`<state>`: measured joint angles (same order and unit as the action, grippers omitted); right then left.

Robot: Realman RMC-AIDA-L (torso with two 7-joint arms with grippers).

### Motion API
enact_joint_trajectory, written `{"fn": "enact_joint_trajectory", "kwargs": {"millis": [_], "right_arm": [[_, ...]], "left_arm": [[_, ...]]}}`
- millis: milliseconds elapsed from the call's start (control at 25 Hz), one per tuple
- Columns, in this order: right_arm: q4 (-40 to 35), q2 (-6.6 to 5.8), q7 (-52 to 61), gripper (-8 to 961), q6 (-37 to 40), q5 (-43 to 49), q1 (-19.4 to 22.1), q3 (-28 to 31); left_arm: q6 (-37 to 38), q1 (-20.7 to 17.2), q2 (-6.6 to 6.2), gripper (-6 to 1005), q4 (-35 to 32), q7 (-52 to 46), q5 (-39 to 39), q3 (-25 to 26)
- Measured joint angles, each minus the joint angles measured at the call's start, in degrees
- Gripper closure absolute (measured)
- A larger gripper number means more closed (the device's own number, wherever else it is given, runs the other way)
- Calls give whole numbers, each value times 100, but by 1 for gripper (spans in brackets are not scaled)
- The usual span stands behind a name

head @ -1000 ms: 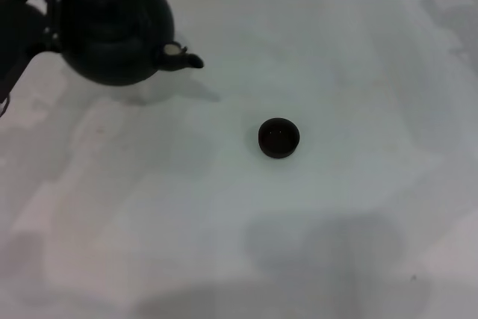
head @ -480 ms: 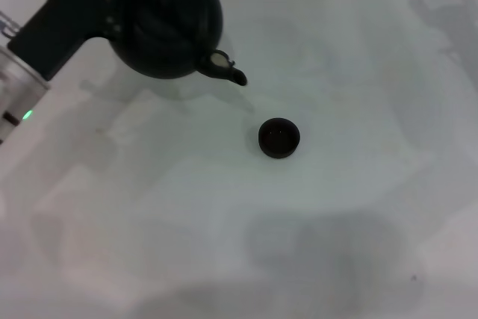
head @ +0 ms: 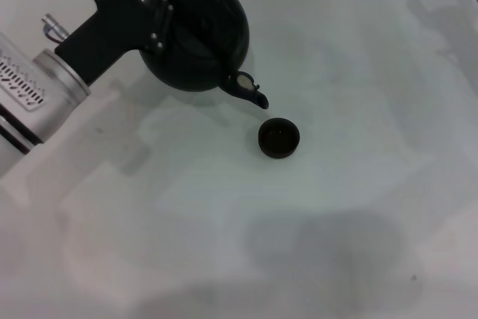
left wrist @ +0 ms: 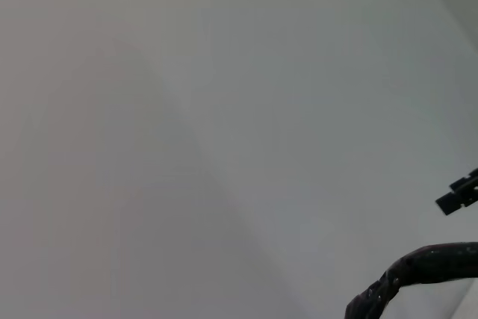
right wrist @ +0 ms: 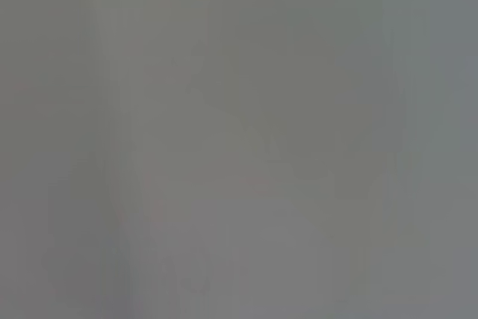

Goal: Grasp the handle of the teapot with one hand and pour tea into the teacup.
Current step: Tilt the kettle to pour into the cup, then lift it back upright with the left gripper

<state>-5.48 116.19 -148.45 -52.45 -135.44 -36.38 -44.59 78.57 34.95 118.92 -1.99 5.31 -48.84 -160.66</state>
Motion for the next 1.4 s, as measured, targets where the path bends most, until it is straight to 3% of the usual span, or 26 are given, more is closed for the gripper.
{"fn": "enact_joint_trajectory", "kwargs": {"millis": [360,1400], "right_arm": [[12,0,0,97,-2,0,36,3],[30,0,21,98,-1,-9,27,3]], "left_arm": [[-289,246,0,908,-8,12,253,0],[-529,445,-9,909,18,508,589,0]]}}
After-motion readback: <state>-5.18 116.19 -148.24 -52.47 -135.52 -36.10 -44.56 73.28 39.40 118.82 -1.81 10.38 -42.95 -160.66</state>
